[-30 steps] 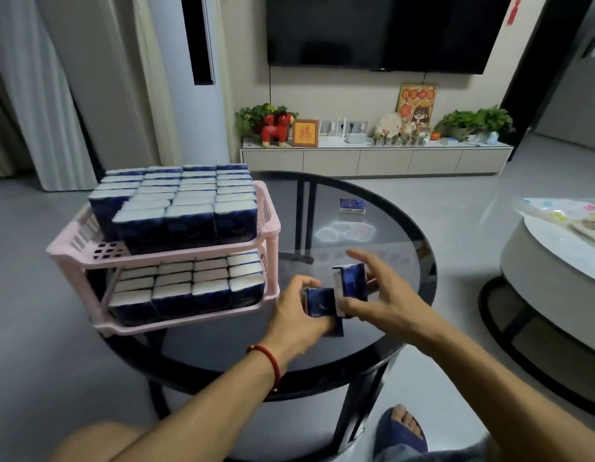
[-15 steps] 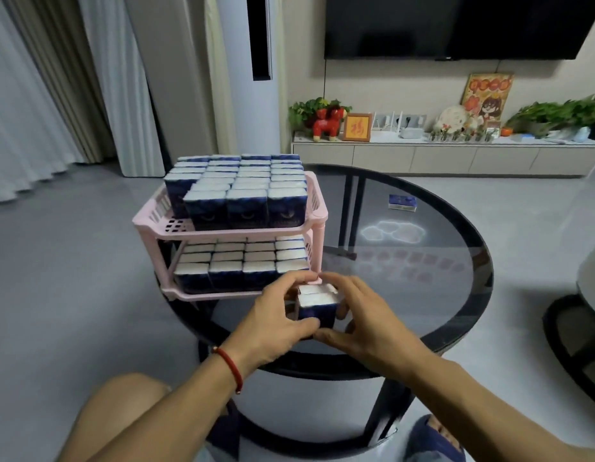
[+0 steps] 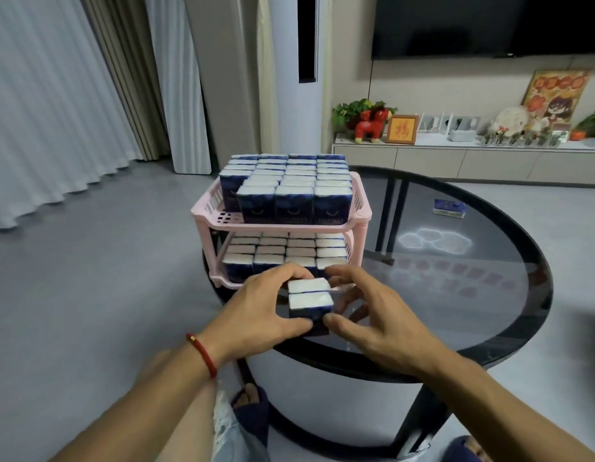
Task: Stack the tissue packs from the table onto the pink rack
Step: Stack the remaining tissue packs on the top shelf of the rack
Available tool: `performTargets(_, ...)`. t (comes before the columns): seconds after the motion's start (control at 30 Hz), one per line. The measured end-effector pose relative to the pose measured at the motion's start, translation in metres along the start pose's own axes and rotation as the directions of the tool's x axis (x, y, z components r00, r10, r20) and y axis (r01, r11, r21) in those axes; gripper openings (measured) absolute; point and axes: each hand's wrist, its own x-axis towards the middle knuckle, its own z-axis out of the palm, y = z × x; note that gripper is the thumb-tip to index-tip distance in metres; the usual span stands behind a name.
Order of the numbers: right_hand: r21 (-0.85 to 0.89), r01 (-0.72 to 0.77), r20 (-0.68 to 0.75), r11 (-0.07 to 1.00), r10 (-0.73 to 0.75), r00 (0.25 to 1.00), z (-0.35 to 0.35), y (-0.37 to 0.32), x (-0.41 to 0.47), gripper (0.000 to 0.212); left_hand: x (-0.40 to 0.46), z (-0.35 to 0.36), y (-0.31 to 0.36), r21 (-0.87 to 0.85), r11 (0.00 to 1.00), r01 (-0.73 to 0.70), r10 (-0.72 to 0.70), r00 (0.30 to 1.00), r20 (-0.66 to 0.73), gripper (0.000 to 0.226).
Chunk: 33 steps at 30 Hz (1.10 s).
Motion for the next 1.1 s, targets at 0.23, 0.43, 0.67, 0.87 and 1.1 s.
performTargets(0.23, 0.052, -0.008, -0.055, 0.999, 0.010, 0.998, 0.000, -0.010, 0.012, 0.044, -0.013, -0.120, 0.001, -0.199, 0.979, 0.030, -0.067, 0.981, -0.181, 0.060)
performTargets(0.43, 0.008, 0.030, -0.054, 1.000, -0.030, 0.998, 0.005, -0.011, 0.015, 0.030, 0.031, -0.175, 0.002, -0.108, 0.992, 0.068, -0.094, 0.963, -0.252, 0.060)
performTargets(0.67, -0.042, 0.047, -0.056, 0.998, -0.050, 0.997, 0.004, -0.002, 0.017, 0.024, 0.082, -0.177, -0.020, -0.063, 0.988, 0.139, -0.145, 0.986, -0.085, 0.056)
performTargets(0.87, -0.080, 0.042, -0.040, 0.996, -0.045, 0.998, 0.005, 0.003, 0.017, 0.021, 0.096, -0.160, -0.038, 0.126, 0.985, 0.115, -0.105, 0.991, -0.081, 0.063)
performTargets(1.1, -0.106, 0.035, -0.010, 0.994, -0.036, 0.999, 0.007, 0.003, 0.017, 0.018, 0.094, -0.150, -0.041, 0.501, 0.865, 0.046, -0.018, 0.998, -0.060, 0.067)
